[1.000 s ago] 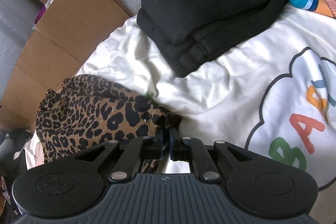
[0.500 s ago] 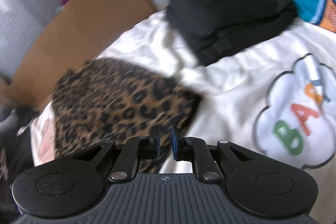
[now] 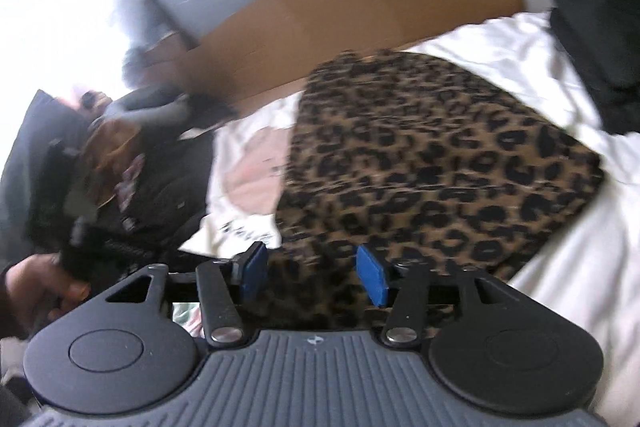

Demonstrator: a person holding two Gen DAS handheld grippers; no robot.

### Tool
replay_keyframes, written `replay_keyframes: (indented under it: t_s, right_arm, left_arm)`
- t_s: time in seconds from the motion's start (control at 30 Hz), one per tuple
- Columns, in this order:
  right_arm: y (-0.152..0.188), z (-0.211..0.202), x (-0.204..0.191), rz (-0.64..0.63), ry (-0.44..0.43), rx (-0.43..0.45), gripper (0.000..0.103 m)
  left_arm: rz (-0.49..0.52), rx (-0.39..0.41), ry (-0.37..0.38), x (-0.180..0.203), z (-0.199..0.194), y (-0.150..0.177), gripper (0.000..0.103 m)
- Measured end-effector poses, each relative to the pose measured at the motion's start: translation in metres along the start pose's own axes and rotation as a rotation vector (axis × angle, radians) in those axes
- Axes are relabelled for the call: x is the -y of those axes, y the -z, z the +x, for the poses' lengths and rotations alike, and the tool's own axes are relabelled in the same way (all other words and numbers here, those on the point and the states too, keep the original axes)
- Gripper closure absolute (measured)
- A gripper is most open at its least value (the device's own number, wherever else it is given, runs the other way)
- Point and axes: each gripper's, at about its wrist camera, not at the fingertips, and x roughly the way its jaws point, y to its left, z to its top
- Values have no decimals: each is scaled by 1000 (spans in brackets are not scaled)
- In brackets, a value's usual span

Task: Fold clothes

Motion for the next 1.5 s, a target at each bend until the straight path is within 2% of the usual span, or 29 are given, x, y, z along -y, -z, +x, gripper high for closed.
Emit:
replay_keyframes:
  t_s: [0.13, 0.27, 0.3, 0.33, 0.4, 0.5, 0.63, 0.83, 0.9, 0.97, 1.0, 1.07, 1.13, 1.5]
  right_arm:
    - [4, 4, -10, -45, -60, -36, 45]
    - [8, 17, -18, -104, -70, -88, 46]
    - [9, 21, -20, -124, -55, -106, 55]
    - [10, 23, -20, -133, -50, -116, 73]
    - [9, 24, -19, -128, -54, -114, 93]
    - [6, 19, -11, -90, -44, -82, 99]
    - [-1, 14, -1, -36, -34, -42, 99]
    - [-3, 14, 4, -16, -41, -33, 99]
    - [-3, 15, 4, -15, -37, -33, 99]
    - [-3, 15, 5, -13, -34, -33, 99]
    - [-3, 15, 6, -12, -33, -33, 101]
    - [-4, 16, 6, -11, -29, -34, 102]
    - [-4, 17, 7, -9, -26, -34, 102]
    - [-2, 19, 5, -13, -27, -60, 102]
  left_arm:
    - [-11, 13, 21, 2, -2, -1, 47]
    - [4, 19, 42, 7, -5, -1, 47]
    - [2, 20, 44, 7, -5, -1, 47]
    - [0, 19, 41, 7, -5, 0, 47]
    - [3, 14, 34, 7, -5, 2, 47]
    - [34, -12, 24, 9, -3, 8, 47]
    - [83, -53, 27, 16, 1, 18, 47]
    - [111, -38, 27, 30, 9, 12, 46]
    - [117, -36, -7, 33, 15, 8, 46]
    - [125, -44, -31, 36, 20, 5, 55]
    - [128, -46, -32, 37, 22, 4, 65]
    - [126, -41, -25, 35, 21, 5, 75]
    - [126, -38, -27, 33, 19, 8, 99]
    - [16, -68, -69, -2, 1, 41, 101]
